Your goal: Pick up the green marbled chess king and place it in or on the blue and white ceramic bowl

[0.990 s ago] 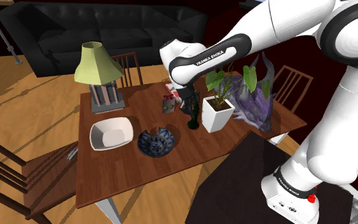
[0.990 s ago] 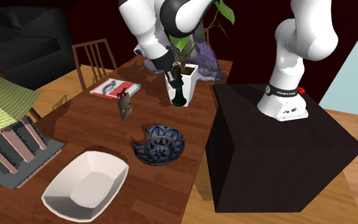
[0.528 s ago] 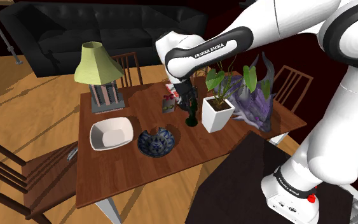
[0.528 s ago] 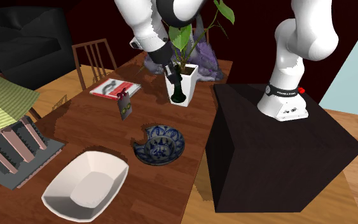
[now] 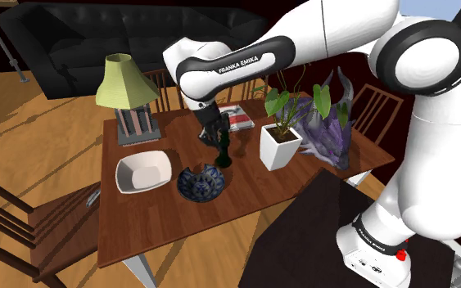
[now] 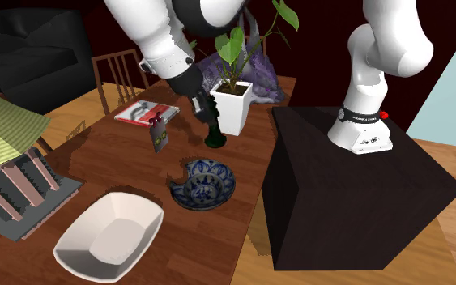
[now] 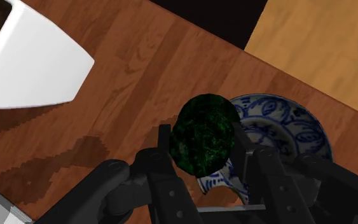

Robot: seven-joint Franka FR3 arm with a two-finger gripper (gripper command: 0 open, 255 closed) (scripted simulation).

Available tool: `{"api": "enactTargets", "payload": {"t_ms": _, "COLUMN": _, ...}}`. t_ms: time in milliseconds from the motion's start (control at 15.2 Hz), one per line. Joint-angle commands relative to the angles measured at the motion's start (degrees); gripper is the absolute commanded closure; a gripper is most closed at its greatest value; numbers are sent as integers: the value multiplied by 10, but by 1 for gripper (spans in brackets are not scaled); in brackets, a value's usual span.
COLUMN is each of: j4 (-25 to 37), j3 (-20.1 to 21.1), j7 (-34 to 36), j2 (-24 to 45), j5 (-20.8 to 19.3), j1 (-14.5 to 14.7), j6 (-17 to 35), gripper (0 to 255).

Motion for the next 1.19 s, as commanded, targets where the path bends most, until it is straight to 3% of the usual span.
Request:
{"api": "enactTargets", "payload": {"t_ms": 0, "j4": 57, "j3": 6, "j7": 19, "j2": 35, "j5": 0, "j1": 18, "j6": -24, "gripper": 255}}
{"api": "enactTargets", "payload": {"t_ms": 264, "j4": 198, "j3": 13, "j7": 52, "j2": 121, "j5": -4, "j1": 60, "j6": -83, "gripper": 255}}
{"api": "enactTargets", "payload": {"t_ms": 1122, "j4": 147, "j3": 9, "j7": 59, "j2": 153, "j5": -11, "j1": 58, "j6": -2, "gripper": 255}}
